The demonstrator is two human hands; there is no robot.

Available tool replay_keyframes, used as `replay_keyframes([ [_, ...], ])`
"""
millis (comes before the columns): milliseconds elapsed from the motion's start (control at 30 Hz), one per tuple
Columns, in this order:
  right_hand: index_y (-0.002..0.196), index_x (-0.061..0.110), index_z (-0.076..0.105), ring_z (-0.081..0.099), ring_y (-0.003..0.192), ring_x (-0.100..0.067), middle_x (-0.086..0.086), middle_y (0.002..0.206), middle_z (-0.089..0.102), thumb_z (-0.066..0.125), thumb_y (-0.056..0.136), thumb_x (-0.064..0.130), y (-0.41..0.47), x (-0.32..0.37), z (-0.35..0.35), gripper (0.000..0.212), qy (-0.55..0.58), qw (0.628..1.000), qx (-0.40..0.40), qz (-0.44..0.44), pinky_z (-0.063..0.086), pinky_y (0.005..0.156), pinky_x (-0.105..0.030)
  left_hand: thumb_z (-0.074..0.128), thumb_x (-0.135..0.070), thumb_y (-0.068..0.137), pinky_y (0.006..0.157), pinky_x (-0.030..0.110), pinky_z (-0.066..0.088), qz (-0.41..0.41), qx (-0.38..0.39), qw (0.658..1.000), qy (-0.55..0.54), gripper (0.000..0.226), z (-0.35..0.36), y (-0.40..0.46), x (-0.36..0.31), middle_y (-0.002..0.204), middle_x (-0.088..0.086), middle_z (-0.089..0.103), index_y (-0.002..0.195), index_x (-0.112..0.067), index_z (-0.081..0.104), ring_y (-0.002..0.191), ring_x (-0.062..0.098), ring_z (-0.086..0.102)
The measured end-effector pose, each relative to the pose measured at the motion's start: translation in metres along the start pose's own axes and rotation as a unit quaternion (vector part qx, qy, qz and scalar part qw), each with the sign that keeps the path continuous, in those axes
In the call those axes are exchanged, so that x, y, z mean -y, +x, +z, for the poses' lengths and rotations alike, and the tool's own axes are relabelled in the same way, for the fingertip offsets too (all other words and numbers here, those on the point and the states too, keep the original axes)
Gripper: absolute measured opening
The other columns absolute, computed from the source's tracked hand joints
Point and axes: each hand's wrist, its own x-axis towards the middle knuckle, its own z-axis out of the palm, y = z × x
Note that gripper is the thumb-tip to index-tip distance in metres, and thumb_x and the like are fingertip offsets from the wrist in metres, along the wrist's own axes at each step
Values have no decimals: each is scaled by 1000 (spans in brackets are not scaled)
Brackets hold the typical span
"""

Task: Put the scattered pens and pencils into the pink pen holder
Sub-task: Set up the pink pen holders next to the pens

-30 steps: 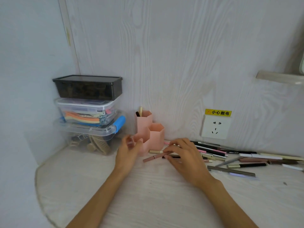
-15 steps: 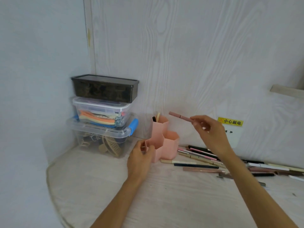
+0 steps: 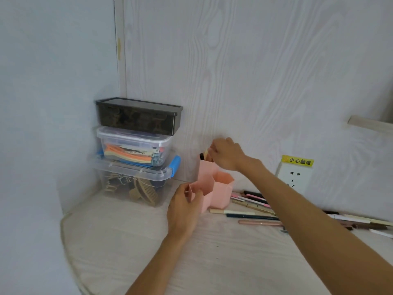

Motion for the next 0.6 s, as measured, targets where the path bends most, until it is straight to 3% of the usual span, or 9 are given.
replay_keyframes([
  [133,118,5,46,32,119,-30,-16,127,39,24,98,30,-2,5,17,39,-6,1000,6,19,28,98,-41,61,-35,85,81,21,37,76,-61,994,38,44,-2,-2,0,115,-13,47,124,-23,44,104,5,46],
  [267,125,14,46,34,120,-27,-10,129,43,32,97,30,-14,-7,13,35,33,998,-48,-38,31,96,-38,72,-26,78,69,22,42,224,-112,963,99,30,-3,-10,-5,96,-15,49,101,-24,52,87,6,47],
  [400,120,19,53,40,116,-19,-2,121,53,42,95,31,-50,-38,13,30,112,981,-143,-65,33,93,-31,76,-26,72,60,20,47,349,-37,912,213,16,-1,-16,-3,81,-13,60,80,-26,62,80,6,53],
  [500,107,22,62,45,104,-14,2,105,60,50,92,27,-89,-66,27,19,151,975,-151,-50,34,87,-24,65,-35,81,56,20,40,342,18,895,285,7,4,-17,-2,82,-13,59,82,-28,67,81,6,55],
  [600,95,25,66,50,95,-14,7,94,62,63,85,28,-116,-87,51,11,152,980,-127,-33,40,83,-25,53,-34,89,62,24,38,326,49,886,325,19,2,-17,0,95,-9,60,93,-25,69,93,12,56],
])
